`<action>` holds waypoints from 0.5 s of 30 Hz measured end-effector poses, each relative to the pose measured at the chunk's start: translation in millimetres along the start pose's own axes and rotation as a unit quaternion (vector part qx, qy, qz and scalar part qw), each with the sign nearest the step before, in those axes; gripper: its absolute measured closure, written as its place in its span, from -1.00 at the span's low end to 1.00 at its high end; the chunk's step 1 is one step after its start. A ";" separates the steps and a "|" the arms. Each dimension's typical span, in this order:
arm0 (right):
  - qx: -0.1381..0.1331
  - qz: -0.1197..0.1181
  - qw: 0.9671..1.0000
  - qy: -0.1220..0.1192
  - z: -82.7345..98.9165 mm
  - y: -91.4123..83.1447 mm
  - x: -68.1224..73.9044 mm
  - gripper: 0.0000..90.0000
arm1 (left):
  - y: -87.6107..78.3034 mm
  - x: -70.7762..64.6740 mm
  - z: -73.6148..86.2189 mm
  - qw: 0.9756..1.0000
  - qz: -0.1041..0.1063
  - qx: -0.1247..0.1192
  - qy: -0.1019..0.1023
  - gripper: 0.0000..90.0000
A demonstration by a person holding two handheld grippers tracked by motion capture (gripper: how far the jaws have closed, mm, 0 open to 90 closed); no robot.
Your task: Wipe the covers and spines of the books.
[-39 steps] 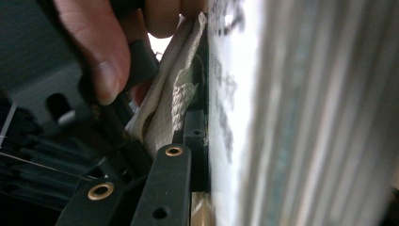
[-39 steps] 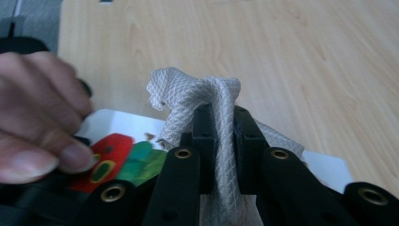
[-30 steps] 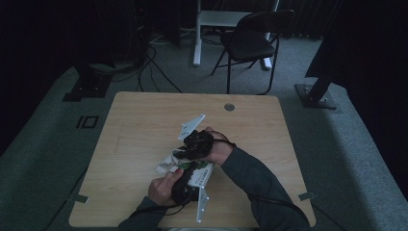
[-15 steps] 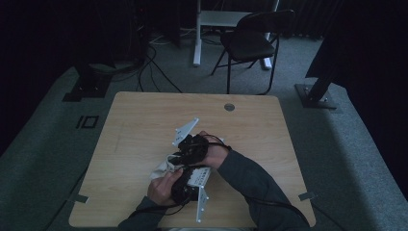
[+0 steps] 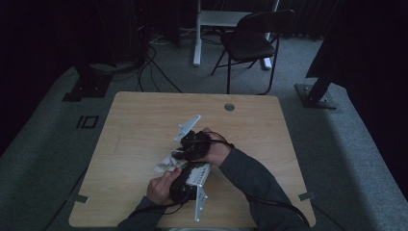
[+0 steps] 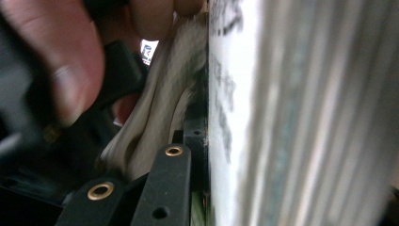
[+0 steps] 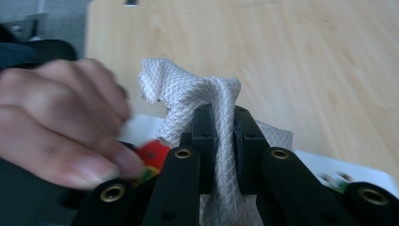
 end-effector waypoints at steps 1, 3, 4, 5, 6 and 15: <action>0.000 0.000 1.000 0.000 0.0 0.0 0.0 0.83 | 0.0 0.0 0.0 1.000 0.000 0.000 0.000 0.73; 0.002 0.016 1.000 0.010 2.6 -3.2 -9.2 0.83 | -0.2 1.4 0.6 1.000 0.000 0.000 -0.005 0.73; 0.002 0.024 1.000 0.015 4.1 -4.8 -13.7 0.83 | -0.5 2.2 1.5 1.000 0.000 0.003 -0.006 0.73; 0.002 0.031 0.999 0.019 6.0 -6.6 -19.3 0.83 | -0.6 2.5 1.6 1.000 0.000 0.003 -0.008 0.73; 0.002 0.034 0.999 0.024 7.0 -7.7 -21.9 0.83 | -0.6 2.8 1.7 1.000 0.000 0.003 -0.008 0.73; -0.019 0.079 0.994 0.067 17.3 -24.1 -51.1 0.83 | 0.7 2.3 3.7 1.000 0.000 0.001 -0.016 0.73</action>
Point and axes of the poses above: each handheld gripper's, and its own axes: y roughly forward along the jaws, z roughly out of its underside, x roughly to its left, the point moved 10 cm from there along y, roughly forward along the jaws, and after that the axes turned 1 degree about -z, right-handed, at the moved point
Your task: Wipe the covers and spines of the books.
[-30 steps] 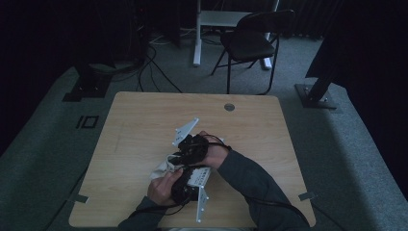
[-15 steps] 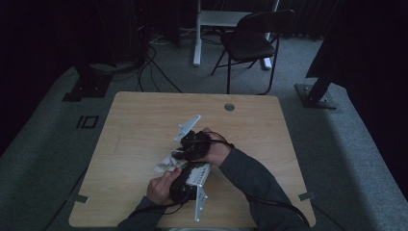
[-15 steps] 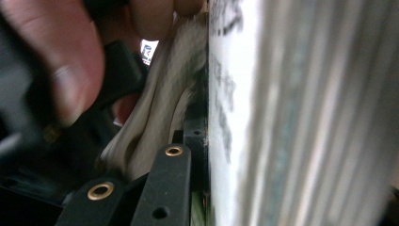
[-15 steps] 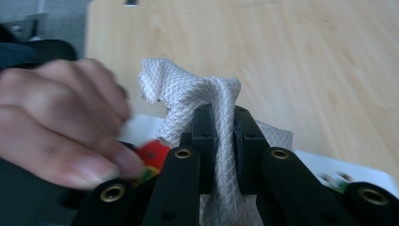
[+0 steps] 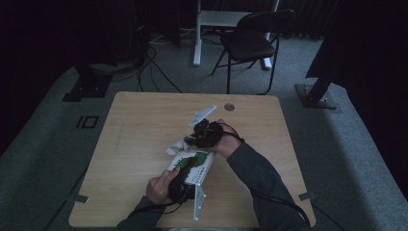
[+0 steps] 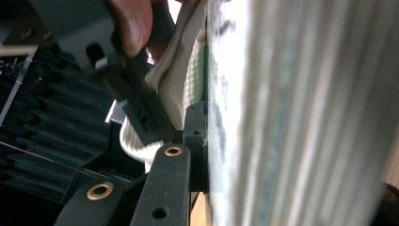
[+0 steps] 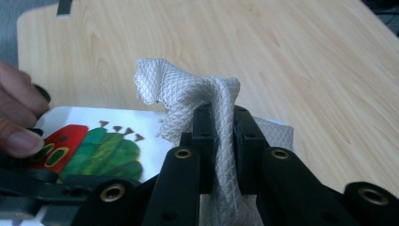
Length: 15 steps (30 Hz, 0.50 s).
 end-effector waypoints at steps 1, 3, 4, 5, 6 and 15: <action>-0.011 0.003 1.000 0.008 -0.6 -4.1 -3.5 0.83 | 0.2 0.2 0.6 1.000 0.000 0.001 -0.002 0.73; -0.028 0.005 0.999 0.015 -2.1 -10.8 -6.4 0.83 | 0.6 -0.1 1.4 1.000 0.002 0.001 -0.007 0.73; -0.035 0.009 0.999 0.016 -2.8 -14.3 -7.6 0.83 | 0.7 0.0 1.6 1.000 0.003 0.001 -0.009 0.73; -0.041 0.011 0.999 0.020 -3.6 -18.0 -7.6 0.83 | 0.8 0.0 1.9 1.000 0.003 0.001 -0.011 0.73; -0.048 0.012 0.999 0.020 -4.3 -21.3 -7.8 0.83 | 0.9 0.0 2.1 1.000 0.003 0.002 -0.013 0.73; -0.098 0.028 0.995 0.022 -3.9 -44.9 -2.7 0.83 | 2.5 2.9 6.0 0.999 0.010 0.001 -0.042 0.73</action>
Point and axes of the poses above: each handheld gripper's, and its own axes: y roughly forward along the jaws, z roughly out of its underside, x roughly to its left, the point moved 10 cm from there along y, roughly forward along the jaws, and after that the axes turned 1 degree about -z, right-handed, at the moved point
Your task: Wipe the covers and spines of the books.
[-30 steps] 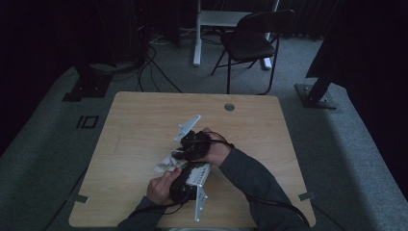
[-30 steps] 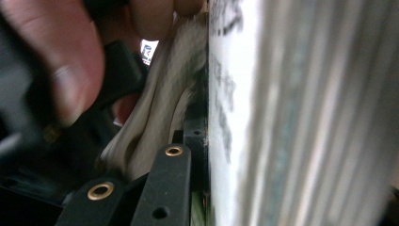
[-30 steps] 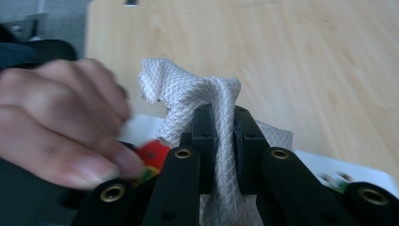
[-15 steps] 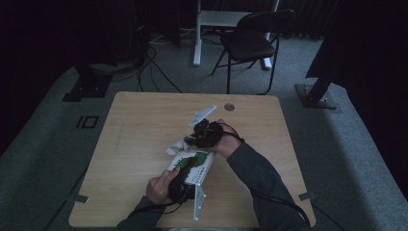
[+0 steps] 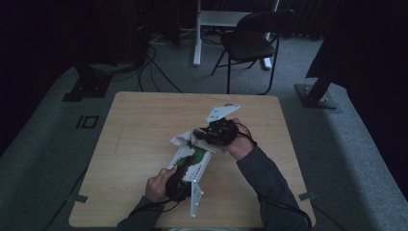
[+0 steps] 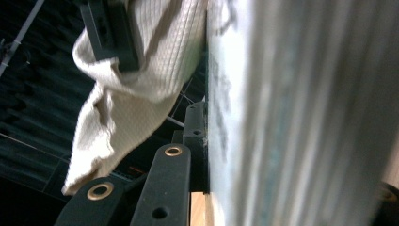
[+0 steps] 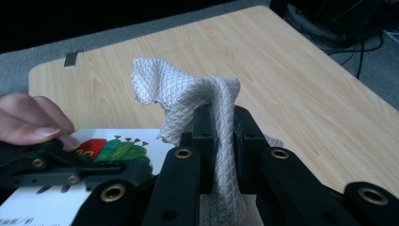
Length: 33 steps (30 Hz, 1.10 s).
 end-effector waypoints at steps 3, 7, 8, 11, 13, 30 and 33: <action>-0.010 0.005 1.000 0.003 1.1 -7.2 0.1 0.83 | 0.0 1.6 2.7 1.000 0.006 0.006 -0.010 0.73; -0.023 0.011 1.000 0.007 2.6 -17.4 -0.8 0.83 | 0.8 2.2 4.8 1.000 0.011 0.008 -0.022 0.73; -0.026 0.013 1.000 0.008 3.2 -19.8 -1.0 0.83 | 0.8 2.5 5.3 1.000 0.011 0.009 -0.025 0.73; -0.034 0.017 0.999 0.011 5.6 -25.9 -2.0 0.83 | 0.9 3.2 6.7 0.999 0.016 0.010 -0.037 0.73; -0.038 0.020 0.999 0.013 7.8 -28.8 -2.5 0.83 | 1.2 4.6 8.0 0.999 0.019 0.011 -0.046 0.73; -0.066 0.043 0.996 0.049 37.6 -53.9 -16.6 0.83 | 3.2 13.9 21.1 0.991 0.037 0.021 -0.126 0.73; -0.071 0.045 0.995 0.061 46.3 -56.2 -20.2 0.83 | 3.9 15.6 23.9 0.988 0.040 0.021 -0.146 0.73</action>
Point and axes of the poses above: each handheld gripper's, and its own axes: y roughly forward along the jaws, z roughly out of its underside, x roughly to its left, the point moved 10 cm from there along y, roughly forward along the jaws, and after that the axes turned 1 degree about -z, right-handed, at the moved point
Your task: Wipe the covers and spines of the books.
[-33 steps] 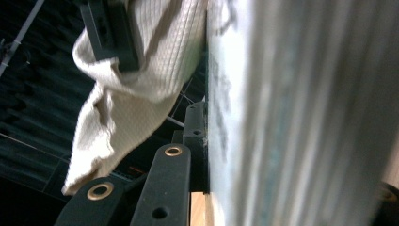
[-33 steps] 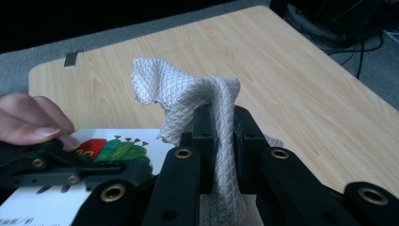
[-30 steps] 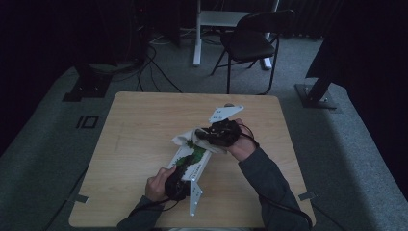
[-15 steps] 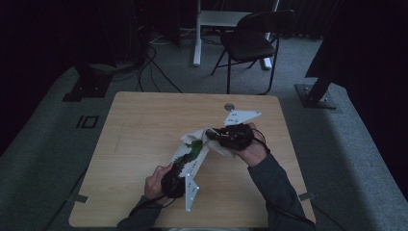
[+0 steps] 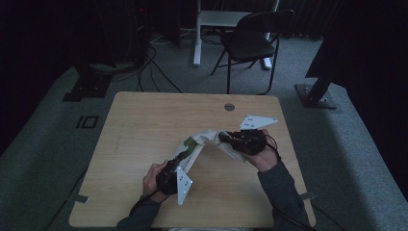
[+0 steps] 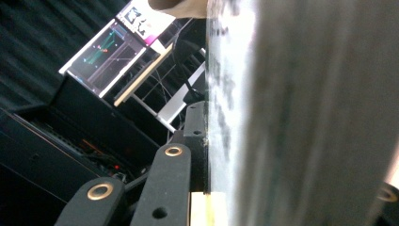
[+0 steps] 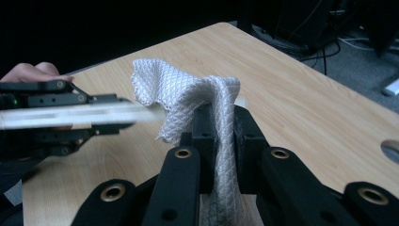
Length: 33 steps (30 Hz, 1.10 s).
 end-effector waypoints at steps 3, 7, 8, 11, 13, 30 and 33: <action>0.000 0.003 1.000 0.013 8.8 -0.7 -4.3 0.83 | 0.5 2.6 1.3 1.000 0.000 -0.001 -0.015 0.73; 0.004 0.005 1.000 0.026 20.5 0.1 -8.6 0.83 | 1.4 3.3 3.0 1.000 -0.002 0.002 -0.019 0.73; 0.006 0.009 1.000 0.026 23.5 0.3 -10.3 0.83 | 1.9 3.3 3.4 1.000 -0.002 0.002 -0.020 0.73; 0.012 0.020 0.999 0.030 31.5 -0.2 -14.0 0.83 | 2.7 3.1 5.0 1.000 -0.001 0.004 -0.027 0.73; 0.012 0.023 0.999 0.033 35.9 -0.9 -16.4 0.83 | 3.1 3.5 5.8 0.999 0.001 0.005 -0.032 0.73; 0.048 0.078 0.994 0.063 87.9 7.9 -49.0 0.82 | 8.0 11.4 17.4 0.995 0.008 0.011 -0.101 0.73; 0.053 0.076 0.993 0.067 95.7 10.8 -52.2 0.81 | 8.9 12.2 19.5 0.994 0.009 0.013 -0.110 0.73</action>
Point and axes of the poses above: each handheld gripper's, and its own axes: y roughly forward along the jaws, z roughly out of its underside, x roughly to its left, the point moved 10 cm from there along y, roughly forward along the jaws, and after that the axes turned 1 degree about -z, right-handed, at the moved point
